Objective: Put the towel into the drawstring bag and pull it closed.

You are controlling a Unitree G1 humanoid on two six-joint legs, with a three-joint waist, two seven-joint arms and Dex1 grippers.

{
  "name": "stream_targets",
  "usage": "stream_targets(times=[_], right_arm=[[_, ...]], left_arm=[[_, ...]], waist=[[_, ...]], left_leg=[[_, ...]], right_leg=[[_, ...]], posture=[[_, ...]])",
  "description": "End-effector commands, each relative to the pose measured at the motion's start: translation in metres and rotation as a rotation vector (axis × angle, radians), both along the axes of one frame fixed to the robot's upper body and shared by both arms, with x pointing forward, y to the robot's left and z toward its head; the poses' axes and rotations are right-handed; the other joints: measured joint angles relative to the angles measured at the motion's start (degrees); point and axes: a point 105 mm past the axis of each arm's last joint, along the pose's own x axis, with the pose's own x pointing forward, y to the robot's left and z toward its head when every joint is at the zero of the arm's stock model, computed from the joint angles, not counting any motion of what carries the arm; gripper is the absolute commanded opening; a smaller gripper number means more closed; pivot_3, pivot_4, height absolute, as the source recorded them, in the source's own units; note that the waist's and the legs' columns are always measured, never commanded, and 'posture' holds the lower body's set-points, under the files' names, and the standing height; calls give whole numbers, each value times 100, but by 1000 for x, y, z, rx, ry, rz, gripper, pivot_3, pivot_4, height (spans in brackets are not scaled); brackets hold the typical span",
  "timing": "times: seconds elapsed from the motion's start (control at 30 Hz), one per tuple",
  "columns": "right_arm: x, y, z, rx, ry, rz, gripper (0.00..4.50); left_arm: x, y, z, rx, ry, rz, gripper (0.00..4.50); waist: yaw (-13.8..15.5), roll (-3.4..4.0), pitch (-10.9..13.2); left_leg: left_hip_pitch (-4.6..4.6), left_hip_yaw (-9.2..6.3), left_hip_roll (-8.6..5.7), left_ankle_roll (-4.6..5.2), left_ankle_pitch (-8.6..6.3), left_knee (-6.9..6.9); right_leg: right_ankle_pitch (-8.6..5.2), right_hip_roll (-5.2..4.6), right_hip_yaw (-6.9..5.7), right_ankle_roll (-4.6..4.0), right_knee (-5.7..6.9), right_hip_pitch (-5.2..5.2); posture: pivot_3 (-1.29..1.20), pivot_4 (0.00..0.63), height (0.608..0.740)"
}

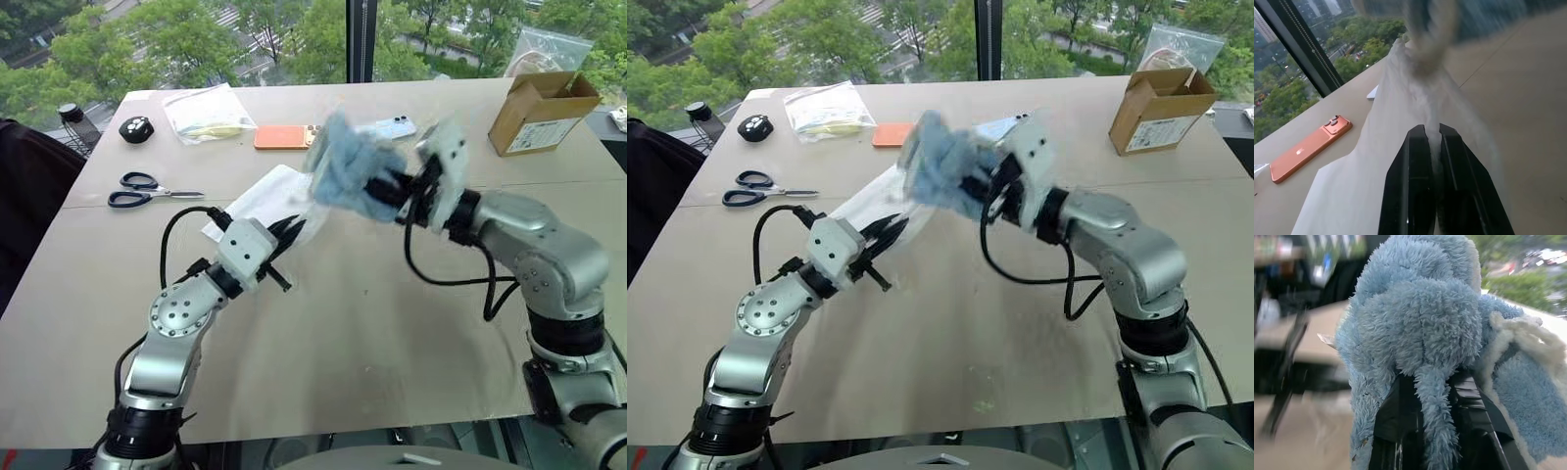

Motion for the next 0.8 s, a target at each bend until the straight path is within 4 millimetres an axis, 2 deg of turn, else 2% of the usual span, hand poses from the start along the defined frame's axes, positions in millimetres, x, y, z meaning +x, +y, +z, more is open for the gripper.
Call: stream_targets(times=[0.03,0.13,0.27,0.43,0.53,0.67,0.8], right_arm=[[-7,-21,-43,-339,-52,53,51],[-7,-26,-44,-371,-62,61,51],[-4,-16,-26,-266,-71,51,51],[-18,1,4,-47,15,123,51],[-25,7,13,25,80,141,51],[-18,9,-2,-1,164,65,51],[-20,6,-39,-152,177,72,51]], left_arm=[[1,0,16,-31,-67,16,0],[3,0,19,-68,-67,30,0],[1,-7,15,-56,-63,11,0],[-3,-15,8,-2,-68,-28,0],[-3,-18,8,-1,-75,-39,0],[-5,-23,11,-35,-73,-62,0],[-2,-19,19,-145,-58,-30,0]], waist=[[28,-3,4],[-55,-8,9],[-79,-10,10],[-24,-14,12],[-11,-16,12],[-11,-15,12],[-15,-15,12]], left_leg=[[0,1,0,0,0,4],[-1,9,1,0,0,7],[9,12,19,-1,0,5],[3,8,19,-2,0,7],[0,9,17,-2,0,9],[3,7,16,-1,0,9],[3,9,16,-1,0,9]], right_leg=[[0,0,-1,0,0,0],[1,2,10,1,12,-1],[7,9,0,-8,20,-2],[7,7,0,-8,9,1],[8,5,0,-8,6,0],[8,5,0,-9,12,0],[8,5,-1,-9,14,-1]], posture=[[0,150,734],[0,150,734],[0,150,734],[0,150,734],[0,150,734],[0,150,734],[0,150,734]])
